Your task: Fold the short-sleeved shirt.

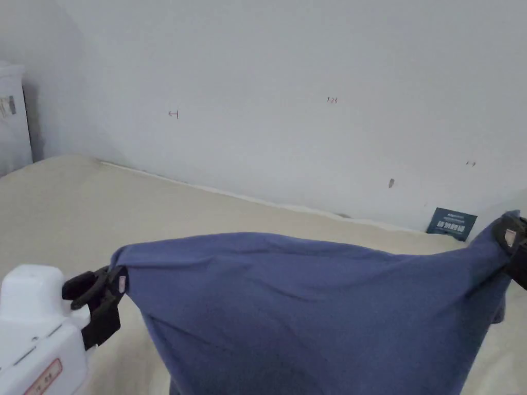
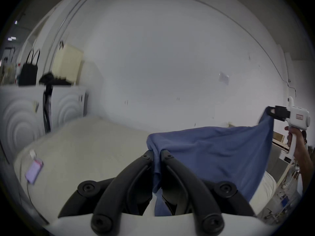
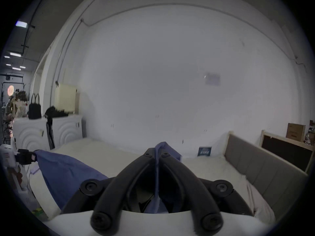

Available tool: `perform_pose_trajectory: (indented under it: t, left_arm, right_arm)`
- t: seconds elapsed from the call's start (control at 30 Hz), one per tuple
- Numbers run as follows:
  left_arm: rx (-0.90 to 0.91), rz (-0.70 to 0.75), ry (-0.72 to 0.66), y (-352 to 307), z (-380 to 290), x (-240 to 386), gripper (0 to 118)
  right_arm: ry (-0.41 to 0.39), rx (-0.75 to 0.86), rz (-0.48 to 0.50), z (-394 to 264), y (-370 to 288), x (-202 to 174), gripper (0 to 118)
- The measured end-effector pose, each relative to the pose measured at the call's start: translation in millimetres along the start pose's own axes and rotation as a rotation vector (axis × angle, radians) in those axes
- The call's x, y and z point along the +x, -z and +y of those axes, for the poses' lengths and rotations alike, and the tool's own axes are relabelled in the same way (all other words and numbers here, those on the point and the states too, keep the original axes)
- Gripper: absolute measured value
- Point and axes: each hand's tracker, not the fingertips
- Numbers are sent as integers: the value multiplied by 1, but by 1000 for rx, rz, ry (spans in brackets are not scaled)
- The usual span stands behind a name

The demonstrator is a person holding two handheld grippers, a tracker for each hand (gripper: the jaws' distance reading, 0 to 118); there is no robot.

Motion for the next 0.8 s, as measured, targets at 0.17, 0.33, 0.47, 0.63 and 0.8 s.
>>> perform_pose_trajectory:
  t: [0.17,0.33,0.47,0.63,0.8]
  left_arm:
    - [112,-62,-4,4,99,6,7]
    - [158,-66,-10,13,162,6,7]
    - [159,-46,-36,23,191,-2,7]
    - [174,-61,-49,35,215,-6,7]
    - [145,-74,-45,71,232,0,7]
  right_arm:
    - [-14,90,-39,75,-30,-9,2]
    - [48,116,-84,121,-29,-14,2]
    - [1,137,-156,142,-20,-14,2]
    - [-46,148,-203,153,2,-9,3]
    - [-115,121,-274,154,44,-5,3]
